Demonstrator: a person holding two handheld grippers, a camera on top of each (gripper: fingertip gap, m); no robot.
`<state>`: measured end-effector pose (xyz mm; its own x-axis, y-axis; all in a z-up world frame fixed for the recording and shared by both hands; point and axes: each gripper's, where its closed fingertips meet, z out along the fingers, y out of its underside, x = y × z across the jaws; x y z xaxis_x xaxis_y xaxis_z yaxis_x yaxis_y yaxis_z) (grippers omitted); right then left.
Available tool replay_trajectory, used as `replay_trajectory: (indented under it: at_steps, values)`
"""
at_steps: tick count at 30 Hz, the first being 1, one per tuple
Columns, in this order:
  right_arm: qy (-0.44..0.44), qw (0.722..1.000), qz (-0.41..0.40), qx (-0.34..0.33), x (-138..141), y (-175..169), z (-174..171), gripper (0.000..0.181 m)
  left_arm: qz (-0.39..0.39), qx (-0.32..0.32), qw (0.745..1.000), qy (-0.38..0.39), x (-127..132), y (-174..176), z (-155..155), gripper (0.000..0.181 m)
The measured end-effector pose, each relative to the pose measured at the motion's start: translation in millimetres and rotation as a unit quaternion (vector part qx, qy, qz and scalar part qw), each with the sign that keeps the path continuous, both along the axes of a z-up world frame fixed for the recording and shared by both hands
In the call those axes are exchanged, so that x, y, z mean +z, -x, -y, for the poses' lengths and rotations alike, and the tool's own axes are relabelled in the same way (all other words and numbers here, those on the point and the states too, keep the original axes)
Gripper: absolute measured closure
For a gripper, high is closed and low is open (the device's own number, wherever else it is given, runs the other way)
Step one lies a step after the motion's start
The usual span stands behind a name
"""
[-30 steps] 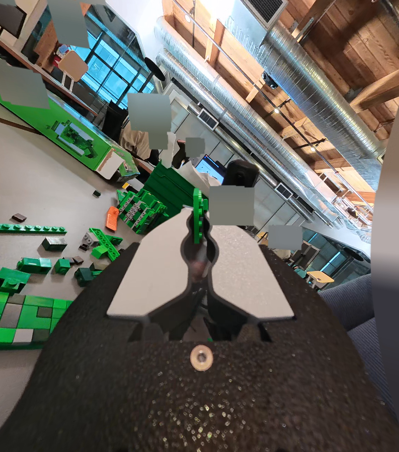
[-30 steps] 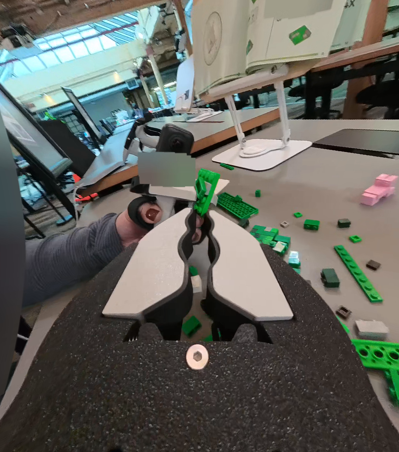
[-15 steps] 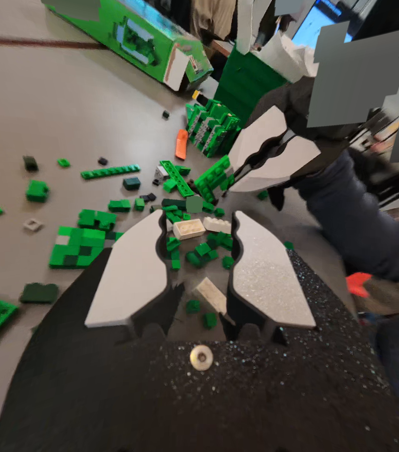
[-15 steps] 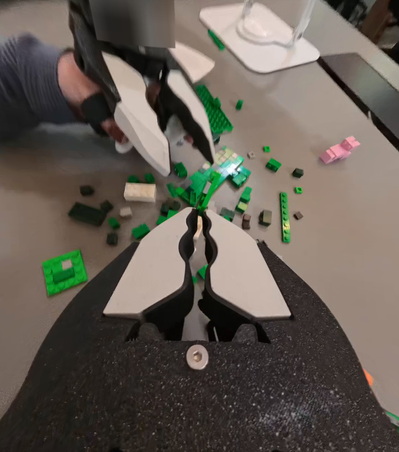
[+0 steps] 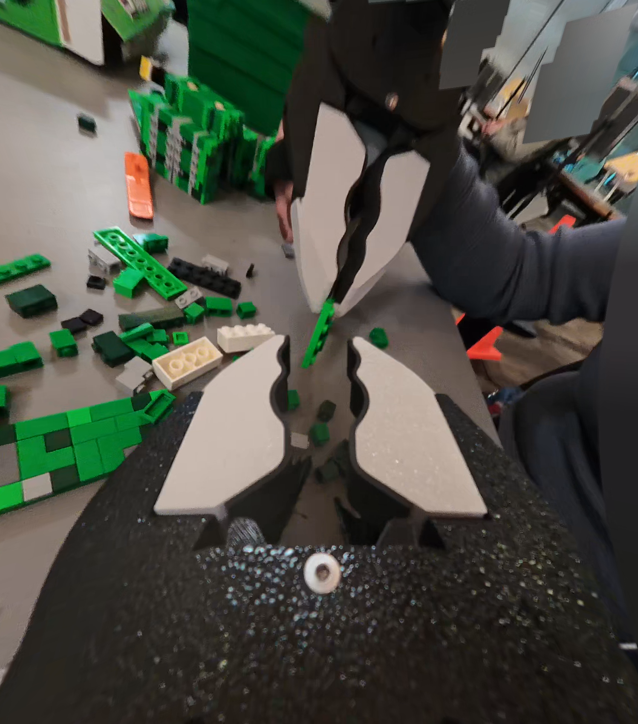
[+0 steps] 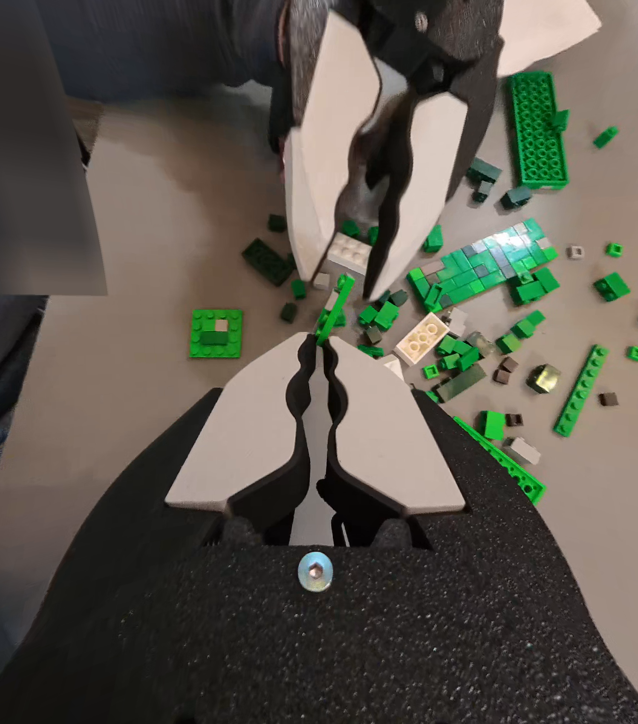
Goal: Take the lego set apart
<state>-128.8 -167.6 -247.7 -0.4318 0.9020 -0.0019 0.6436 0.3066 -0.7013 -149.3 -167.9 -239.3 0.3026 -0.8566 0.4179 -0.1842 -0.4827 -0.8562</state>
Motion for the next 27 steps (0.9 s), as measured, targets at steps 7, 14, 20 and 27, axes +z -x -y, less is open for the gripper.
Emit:
replay_trajectory:
  at_steps: [7, 14, 20, 27]
  values:
    - [-0.092, 0.991, -0.031, -0.093, 7.7, 16.7, -31.1, 0.149, 0.015, 0.042, 0.998, 0.040, -0.3, -1.1, -15.4, 0.175]
    - [-0.331, 0.915, -0.089, -0.214, 9.2, 58.3, -55.6, 0.102, 0.130, 0.126, 0.975, 0.126, 15.0, 15.0, -37.9, 0.175]
    - [-0.456, 0.857, -0.086, -0.225, 7.3, 62.8, -67.3, 0.115, 0.146, 0.123, 0.977, 0.099, 24.2, 13.7, -36.8, 0.176]
    - [-0.485, 0.836, -0.088, -0.239, 11.1, 65.8, -72.3, 0.119, 0.126, 0.127, 0.980, 0.092, 21.4, 12.1, -35.8, 0.176]
